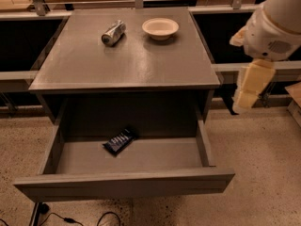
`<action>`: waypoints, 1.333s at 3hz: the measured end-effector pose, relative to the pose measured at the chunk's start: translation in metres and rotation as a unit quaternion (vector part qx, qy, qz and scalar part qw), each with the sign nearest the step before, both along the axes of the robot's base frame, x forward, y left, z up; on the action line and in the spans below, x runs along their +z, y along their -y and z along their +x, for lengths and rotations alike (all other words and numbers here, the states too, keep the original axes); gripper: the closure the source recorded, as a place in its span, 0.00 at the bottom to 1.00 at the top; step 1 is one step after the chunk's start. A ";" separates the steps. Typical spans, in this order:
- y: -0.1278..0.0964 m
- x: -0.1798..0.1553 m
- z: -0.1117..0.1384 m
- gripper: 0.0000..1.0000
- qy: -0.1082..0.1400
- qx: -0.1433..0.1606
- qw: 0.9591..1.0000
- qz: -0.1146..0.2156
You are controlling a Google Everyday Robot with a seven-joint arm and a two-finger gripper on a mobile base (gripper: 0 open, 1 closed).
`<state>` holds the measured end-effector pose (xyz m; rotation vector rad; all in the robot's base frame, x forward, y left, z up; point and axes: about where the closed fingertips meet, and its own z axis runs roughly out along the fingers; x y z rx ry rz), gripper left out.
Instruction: Pick rxbar blueberry from top drawer and place on counter
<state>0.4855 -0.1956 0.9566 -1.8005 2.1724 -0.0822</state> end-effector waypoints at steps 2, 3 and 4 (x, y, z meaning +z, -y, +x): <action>-0.094 -0.097 0.133 0.00 -0.043 0.152 0.982 -0.100; -0.098 -0.099 0.137 0.00 -0.039 0.157 0.981 -0.106; -0.124 -0.102 0.141 0.00 -0.021 0.197 0.974 -0.110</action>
Offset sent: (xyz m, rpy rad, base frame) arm 0.1845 0.1257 -0.1346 -0.3748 0.1007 0.4719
